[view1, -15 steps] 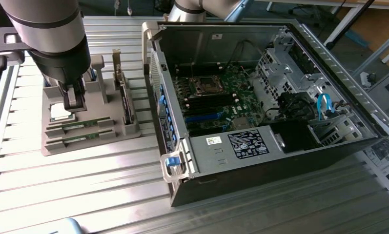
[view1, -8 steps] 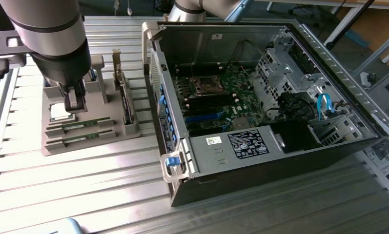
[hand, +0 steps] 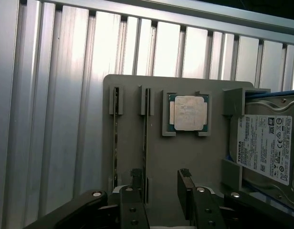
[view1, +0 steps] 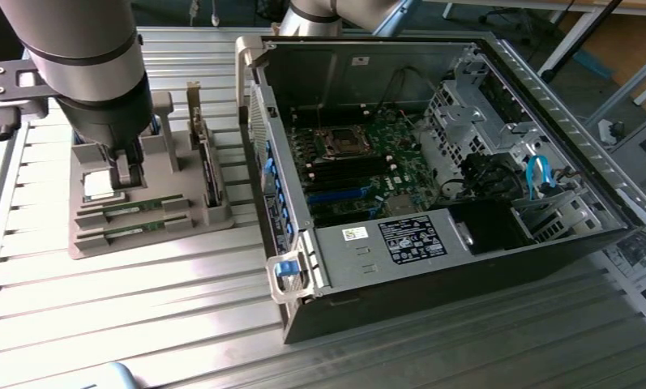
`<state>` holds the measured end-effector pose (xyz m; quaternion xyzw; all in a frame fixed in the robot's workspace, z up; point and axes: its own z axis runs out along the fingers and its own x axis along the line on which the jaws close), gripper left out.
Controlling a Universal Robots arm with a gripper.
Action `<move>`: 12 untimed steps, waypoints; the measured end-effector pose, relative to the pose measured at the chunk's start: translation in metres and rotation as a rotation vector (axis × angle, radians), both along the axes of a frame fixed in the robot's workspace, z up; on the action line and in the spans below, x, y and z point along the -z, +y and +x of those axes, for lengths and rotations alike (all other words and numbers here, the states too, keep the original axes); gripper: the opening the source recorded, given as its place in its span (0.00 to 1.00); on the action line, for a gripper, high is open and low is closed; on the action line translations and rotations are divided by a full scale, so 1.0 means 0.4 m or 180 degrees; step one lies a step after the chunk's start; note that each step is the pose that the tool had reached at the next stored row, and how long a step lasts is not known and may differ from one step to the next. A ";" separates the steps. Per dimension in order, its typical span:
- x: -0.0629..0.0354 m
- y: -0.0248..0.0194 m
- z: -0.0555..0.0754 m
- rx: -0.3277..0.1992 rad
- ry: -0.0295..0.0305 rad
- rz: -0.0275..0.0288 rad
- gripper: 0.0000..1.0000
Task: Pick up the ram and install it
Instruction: 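Pick up the ram and move it above insertion slot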
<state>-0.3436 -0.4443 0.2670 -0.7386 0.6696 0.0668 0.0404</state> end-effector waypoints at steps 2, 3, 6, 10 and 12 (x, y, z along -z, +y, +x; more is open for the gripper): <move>0.003 0.000 0.000 0.0000 0.0000 0.0004 0.42; 0.004 0.000 0.000 0.0000 0.0000 0.0005 0.42; 0.009 0.000 0.000 0.0000 0.0000 0.0011 0.42; 0.015 0.000 0.000 0.0000 0.0000 0.0019 0.42; 0.018 0.000 0.000 0.0000 0.0000 0.0024 0.42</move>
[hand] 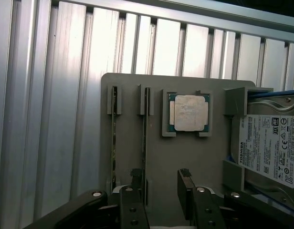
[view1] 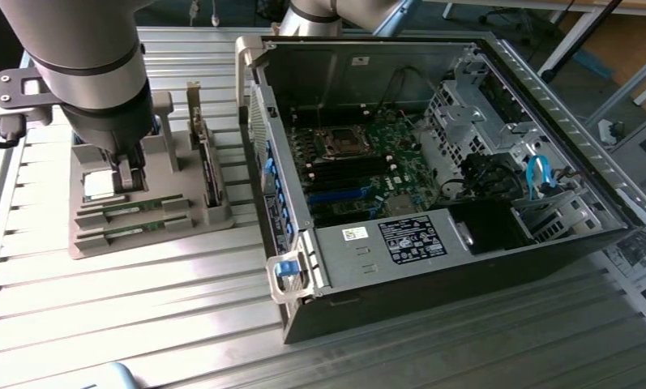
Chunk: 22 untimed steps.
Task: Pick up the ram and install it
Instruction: 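Pick up the ram and move it above insertion slot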
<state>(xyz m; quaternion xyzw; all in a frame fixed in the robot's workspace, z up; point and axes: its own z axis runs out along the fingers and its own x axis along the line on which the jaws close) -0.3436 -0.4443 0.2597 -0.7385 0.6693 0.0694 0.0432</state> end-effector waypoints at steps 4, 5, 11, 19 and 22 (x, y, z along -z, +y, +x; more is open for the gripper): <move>0.007 0.000 0.000 0.0000 0.0000 0.0009 0.42; 0.009 0.000 0.000 0.0000 0.0000 0.0012 0.42; 0.018 0.000 0.000 0.0000 0.0000 0.0025 0.42; 0.030 0.000 0.000 0.0000 0.0000 0.0045 0.42; 0.035 0.000 0.000 0.0000 -0.0001 0.0053 0.42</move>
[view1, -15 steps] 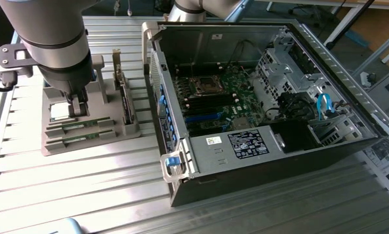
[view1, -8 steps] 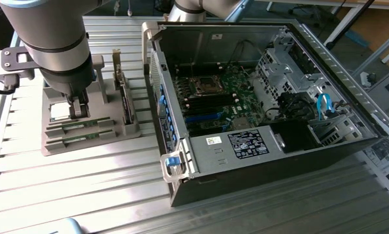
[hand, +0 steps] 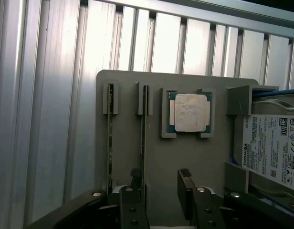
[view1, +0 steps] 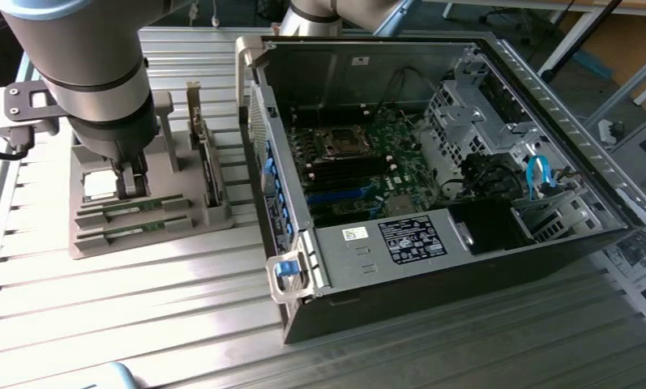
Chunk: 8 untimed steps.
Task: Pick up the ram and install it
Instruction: 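Pick up the ram and move it above insertion slot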
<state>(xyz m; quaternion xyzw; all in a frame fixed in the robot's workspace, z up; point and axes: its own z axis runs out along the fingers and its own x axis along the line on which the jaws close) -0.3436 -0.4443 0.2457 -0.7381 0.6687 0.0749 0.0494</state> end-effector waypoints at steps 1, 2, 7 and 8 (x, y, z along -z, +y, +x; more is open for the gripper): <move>0.001 0.000 0.000 0.0000 0.0000 0.0002 0.42; 0.003 0.000 0.000 0.0000 0.0000 0.0004 0.42; 0.013 0.000 0.000 0.0000 0.0001 0.0022 0.42; 0.015 0.000 0.000 0.0000 0.0000 0.0024 0.42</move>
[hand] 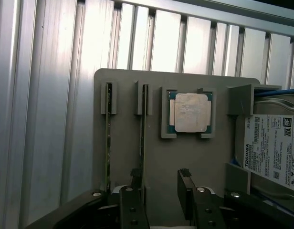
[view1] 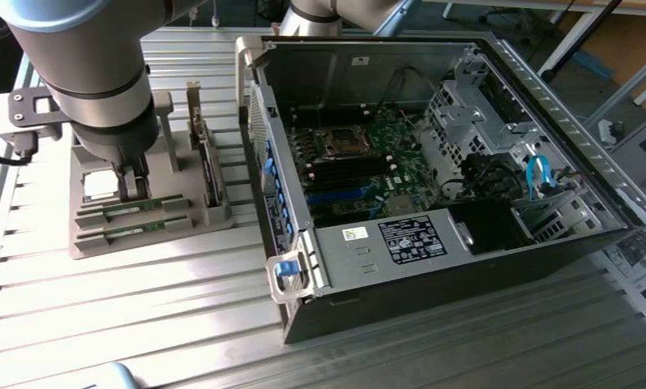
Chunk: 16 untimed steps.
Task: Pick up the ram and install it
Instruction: 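Pick up the ram and move it above insertion slot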
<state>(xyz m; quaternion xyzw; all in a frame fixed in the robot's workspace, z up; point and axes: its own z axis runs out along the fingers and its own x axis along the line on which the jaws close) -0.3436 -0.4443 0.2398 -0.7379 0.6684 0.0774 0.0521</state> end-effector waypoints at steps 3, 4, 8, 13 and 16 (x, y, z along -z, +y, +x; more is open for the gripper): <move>0.005 0.000 0.000 0.0000 0.0000 0.0006 0.42; 0.007 0.000 0.000 0.0000 0.0000 0.0009 0.42; 0.013 0.000 0.000 0.0000 0.0000 0.0017 0.42; 0.024 0.000 0.000 0.0000 0.0000 0.0030 0.42; 0.030 0.000 0.000 0.0000 0.0000 0.0036 0.42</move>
